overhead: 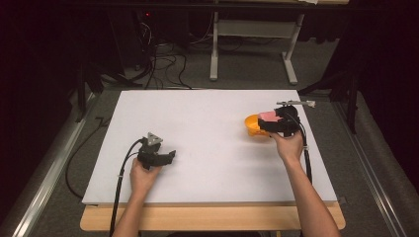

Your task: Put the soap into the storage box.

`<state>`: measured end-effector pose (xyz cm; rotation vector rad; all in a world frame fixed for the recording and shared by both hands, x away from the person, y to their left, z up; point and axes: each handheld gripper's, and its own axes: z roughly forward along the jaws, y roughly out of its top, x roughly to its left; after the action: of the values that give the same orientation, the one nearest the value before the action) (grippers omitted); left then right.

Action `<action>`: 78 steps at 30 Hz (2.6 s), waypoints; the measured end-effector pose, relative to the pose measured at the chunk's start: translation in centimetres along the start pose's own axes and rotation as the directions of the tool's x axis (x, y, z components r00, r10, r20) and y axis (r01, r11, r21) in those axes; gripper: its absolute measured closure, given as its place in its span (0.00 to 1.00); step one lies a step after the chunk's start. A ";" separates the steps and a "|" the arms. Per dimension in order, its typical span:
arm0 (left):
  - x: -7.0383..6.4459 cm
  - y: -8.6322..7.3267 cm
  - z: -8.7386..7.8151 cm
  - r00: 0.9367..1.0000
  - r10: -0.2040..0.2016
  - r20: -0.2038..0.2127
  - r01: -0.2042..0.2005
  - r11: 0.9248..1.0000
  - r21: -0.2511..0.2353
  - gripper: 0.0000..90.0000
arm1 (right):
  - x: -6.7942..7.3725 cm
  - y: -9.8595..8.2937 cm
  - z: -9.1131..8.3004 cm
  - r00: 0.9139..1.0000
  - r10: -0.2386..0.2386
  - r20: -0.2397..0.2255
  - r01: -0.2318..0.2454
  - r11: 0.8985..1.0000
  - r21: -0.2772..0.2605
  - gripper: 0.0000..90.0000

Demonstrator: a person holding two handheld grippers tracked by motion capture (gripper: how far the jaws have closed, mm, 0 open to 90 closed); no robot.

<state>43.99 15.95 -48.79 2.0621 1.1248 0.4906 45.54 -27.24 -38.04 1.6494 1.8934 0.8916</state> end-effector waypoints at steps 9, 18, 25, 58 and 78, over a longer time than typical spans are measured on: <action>0.0 0.0 0.0 1.000 -0.001 0.000 0.001 1.000 0.000 0.31 | 0.4 1.0 0.9 1.000 0.009 0.001 -0.009 1.000 0.015 0.15; 0.0 0.0 0.0 1.000 0.000 0.000 0.000 1.000 0.000 0.31 | 0.5 2.1 1.7 1.000 0.025 0.003 -0.025 1.000 0.013 0.15; 0.0 0.0 0.0 1.000 -0.001 0.000 0.001 1.000 0.000 0.31 | 0.8 2.5 2.4 1.000 0.020 0.009 -0.020 0.999 0.030 0.15; 0.0 0.0 0.0 1.000 -0.002 0.001 0.002 1.000 0.000 0.31 | 0.2 0.9 6.4 0.995 0.088 0.040 -0.093 0.986 0.137 0.15; 0.0 0.0 0.0 1.000 -0.003 0.001 0.003 1.000 0.000 0.31 | 0.1 0.6 7.0 0.993 0.108 0.057 -0.116 0.980 0.161 0.15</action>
<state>44.01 15.97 -48.79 2.0607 1.1267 0.4878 50.95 -25.91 -42.31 1.8734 1.9005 0.7493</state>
